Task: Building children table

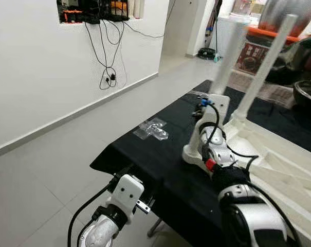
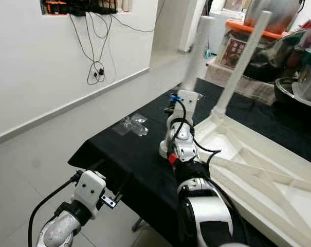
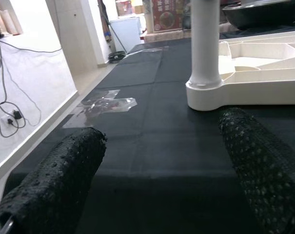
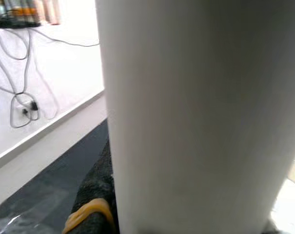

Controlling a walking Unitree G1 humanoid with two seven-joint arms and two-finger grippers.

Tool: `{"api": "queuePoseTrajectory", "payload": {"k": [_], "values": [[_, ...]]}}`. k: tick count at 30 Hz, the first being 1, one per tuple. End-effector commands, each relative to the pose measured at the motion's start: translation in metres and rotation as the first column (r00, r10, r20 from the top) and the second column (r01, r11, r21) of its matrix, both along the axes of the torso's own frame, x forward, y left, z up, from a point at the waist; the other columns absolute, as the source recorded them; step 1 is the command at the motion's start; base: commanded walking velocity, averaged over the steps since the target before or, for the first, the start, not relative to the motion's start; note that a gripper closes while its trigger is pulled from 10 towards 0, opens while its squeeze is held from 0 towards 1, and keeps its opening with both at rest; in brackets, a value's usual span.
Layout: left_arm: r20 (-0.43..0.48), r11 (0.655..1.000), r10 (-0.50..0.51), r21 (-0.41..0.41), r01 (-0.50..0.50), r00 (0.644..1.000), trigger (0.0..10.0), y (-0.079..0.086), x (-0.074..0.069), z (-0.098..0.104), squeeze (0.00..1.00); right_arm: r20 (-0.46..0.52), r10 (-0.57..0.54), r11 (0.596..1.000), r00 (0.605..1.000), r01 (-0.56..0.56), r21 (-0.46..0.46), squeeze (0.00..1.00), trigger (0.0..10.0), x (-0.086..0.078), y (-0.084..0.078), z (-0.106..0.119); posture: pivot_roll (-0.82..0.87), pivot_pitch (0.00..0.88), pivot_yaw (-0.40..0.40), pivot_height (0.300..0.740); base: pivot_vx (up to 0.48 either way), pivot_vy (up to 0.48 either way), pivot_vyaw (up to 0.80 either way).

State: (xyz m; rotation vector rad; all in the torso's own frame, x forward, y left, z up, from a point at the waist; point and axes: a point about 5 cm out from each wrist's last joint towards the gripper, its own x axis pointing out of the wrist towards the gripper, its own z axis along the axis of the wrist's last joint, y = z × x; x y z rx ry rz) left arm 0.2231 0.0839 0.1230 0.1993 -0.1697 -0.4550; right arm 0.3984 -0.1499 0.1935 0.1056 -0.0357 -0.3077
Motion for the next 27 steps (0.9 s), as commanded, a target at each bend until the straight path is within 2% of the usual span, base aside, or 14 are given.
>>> {"api": "queuePoseTrajectory", "payload": {"k": [1, 3, 4, 8, 9, 12, 13, 14, 15, 18, 20, 21, 24, 27], "values": [[-0.014, 1.000, -0.008, 0.009, 0.008, 1.000, 10.0, -0.002, -0.001, -0.003, 0.00, -0.090, -0.018, 0.999, 0.996, 0.021, 0.036, 0.00, 10.0, -0.004, 0.000, -0.023, 0.07, 0.013, -0.134, 0.740, 0.000, 0.000, 0.00], [-0.014, 1.000, -0.008, 0.008, 0.008, 1.000, 10.0, -0.002, -0.001, -0.003, 0.00, -0.031, 0.090, 0.994, 0.995, -0.087, 0.072, 0.00, 10.0, 0.001, 0.016, -0.015, 0.07, 0.012, -0.135, 0.740, 0.000, 0.000, 0.00], [-0.014, 1.000, -0.008, 0.008, 0.008, 1.000, 10.0, -0.002, -0.001, -0.003, 0.00, -0.006, 0.125, 0.988, 0.992, -0.125, 0.088, 1.00, 10.0, 0.002, 0.021, -0.012, 0.07, 0.011, -0.135, 0.740, 0.000, 0.000, 0.00], [-0.014, 1.000, -0.008, 0.008, 0.008, 1.000, 10.0, -0.002, -0.001, -0.003, 0.00, 0.102, 0.266, 0.959, 0.959, -0.274, 0.075, 1.00, 10.0, 0.006, 0.031, 0.007, 0.07, 0.008, -0.135, 0.740, 0.000, 0.000, 0.00], [-0.013, 1.000, -0.007, 0.008, 0.007, 1.000, 10.0, -0.002, -0.001, -0.003, 0.00, 0.121, 0.312, 0.944, 0.942, -0.322, 0.072, 0.00, 10.0, 0.006, 0.034, 0.012, 0.07, 0.010, -0.133, 0.740, 0.000, 0.000, 0.00], [-0.013, 1.000, -0.007, 0.008, 0.007, 1.000, 10.0, -0.001, -0.001, -0.003, 0.00, 0.145, 0.431, 0.891, 0.891, -0.445, 0.085, 0.00, 10.0, 0.007, 0.038, 0.017, 0.07, 0.007, -0.135, 0.740, 0.000, 0.000, 0.00], [-0.013, 1.000, -0.008, 0.009, 0.008, 1.000, 10.0, -0.002, 0.000, -0.003, 0.00, 0.160, 0.657, 0.728, 0.737, -0.675, 0.119, 0.00, 10.0, 0.005, 0.047, 0.019, 0.07, 0.008, -0.135, 0.740, 0.000, 0.000, 0.00], [-0.013, 1.000, -0.008, 0.009, 0.008, 1.000, 10.0, -0.002, 0.000, -0.003, 0.00, 0.160, 0.657, 0.728, 0.737, -0.675, 0.119, 0.00, 10.0, 0.005, 0.047, 0.019, 0.07, 0.008, -0.135, 0.740, 0.000, 0.000, 0.00], [-0.013, 1.000, -0.007, 0.008, 0.008, 1.000, 10.0, -0.002, 0.000, -0.003, 0.00, 0.179, 0.778, 0.591, 0.603, -0.798, 0.118, 0.00, 10.0, -0.001, 0.051, 0.019, 0.07, 0.004, -0.133, 0.740, 0.000, 0.000, 0.00], [-0.013, 1.000, -0.007, 0.008, 0.007, 1.000, 10.0, -0.002, 0.000, -0.003, 0.00, 0.194, 0.842, 0.489, 0.503, -0.864, 0.115, 0.00, 10.0, -0.005, 0.054, 0.019, 0.07, 0.004, -0.133, 0.740, 0.000, 0.000, 0.00], [-0.012, 1.000, -0.008, 0.008, 0.008, 1.000, 10.0, -0.002, 0.000, -0.003, 0.00, 0.186, 0.957, 0.218, 0.222, -0.975, 0.039, 0.00, 10.0, -0.021, 0.054, 0.019, 0.07, 0.002, -0.137, 0.740, 0.000, 0.000, 0.00], [-0.012, 1.000, -0.008, 0.008, 0.008, 1.000, 10.0, -0.002, 0.000, -0.003, 0.00, 0.186, 0.957, 0.218, 0.222, -0.975, 0.039, 0.00, 10.0, -0.021, 0.054, 0.019, 0.07, 0.002, -0.137, 0.740, 0.000, 0.000, 0.00], [-0.012, 1.000, -0.007, 0.009, 0.007, 1.000, 10.0, -0.002, -0.001, -0.003, 0.00, 0.199, 0.979, 0.028, 0.032, -0.999, 0.023, 0.00, 10.0, -0.031, 0.053, 0.020, 0.07, 0.000, -0.136, 0.740, 0.000, 0.000, 0.00], [-0.012, 1.000, -0.008, 0.009, 0.008, 1.000, 10.0, -0.002, -0.001, -0.003, 0.00, 0.229, 0.973, -0.035, -0.029, -0.999, 0.020, 0.00, 10.0, -0.032, 0.053, 0.023, 0.07, 0.000, -0.141, 0.740, 0.000, 0.000, 0.00]]}}
